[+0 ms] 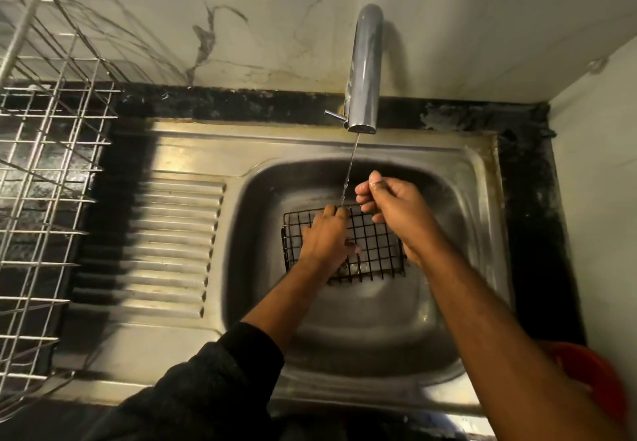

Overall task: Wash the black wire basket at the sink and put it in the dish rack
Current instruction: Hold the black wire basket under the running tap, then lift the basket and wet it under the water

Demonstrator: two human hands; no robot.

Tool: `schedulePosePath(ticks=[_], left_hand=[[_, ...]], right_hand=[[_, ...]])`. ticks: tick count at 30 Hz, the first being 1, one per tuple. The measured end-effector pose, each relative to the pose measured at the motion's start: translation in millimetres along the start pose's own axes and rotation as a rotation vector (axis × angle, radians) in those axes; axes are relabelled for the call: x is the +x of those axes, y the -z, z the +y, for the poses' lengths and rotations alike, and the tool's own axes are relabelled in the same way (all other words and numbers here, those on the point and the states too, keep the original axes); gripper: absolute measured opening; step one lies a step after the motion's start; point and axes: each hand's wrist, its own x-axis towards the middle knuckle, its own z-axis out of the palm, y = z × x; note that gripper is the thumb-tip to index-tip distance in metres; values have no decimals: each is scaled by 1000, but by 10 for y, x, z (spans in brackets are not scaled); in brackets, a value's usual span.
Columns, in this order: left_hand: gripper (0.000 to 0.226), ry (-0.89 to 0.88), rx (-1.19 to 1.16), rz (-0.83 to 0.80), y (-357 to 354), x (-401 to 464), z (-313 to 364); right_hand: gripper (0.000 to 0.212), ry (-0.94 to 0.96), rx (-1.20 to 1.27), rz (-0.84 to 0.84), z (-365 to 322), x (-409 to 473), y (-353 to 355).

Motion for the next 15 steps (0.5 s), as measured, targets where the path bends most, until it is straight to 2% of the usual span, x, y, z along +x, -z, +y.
schedulePosePath(ticks=[5,9,11,13,15], left_hand=[[59,-10,-90,172,191,-280,-27],[55,19,-255,263,408,-543,-11],[56,49,-375,301,516,-685,9],[55,66,-456,336,596,-829,30],[53,91,-508,369,659,-950,47]], right_hand=[[29,110,39,73,-74,-52,35],[24,236,-110,182,-136,-212,132],[29,311,-307,303,-112,-333,226],[39,305,-439,399,-27,-479,323],[60,231,-478,373,83,-627,399]])
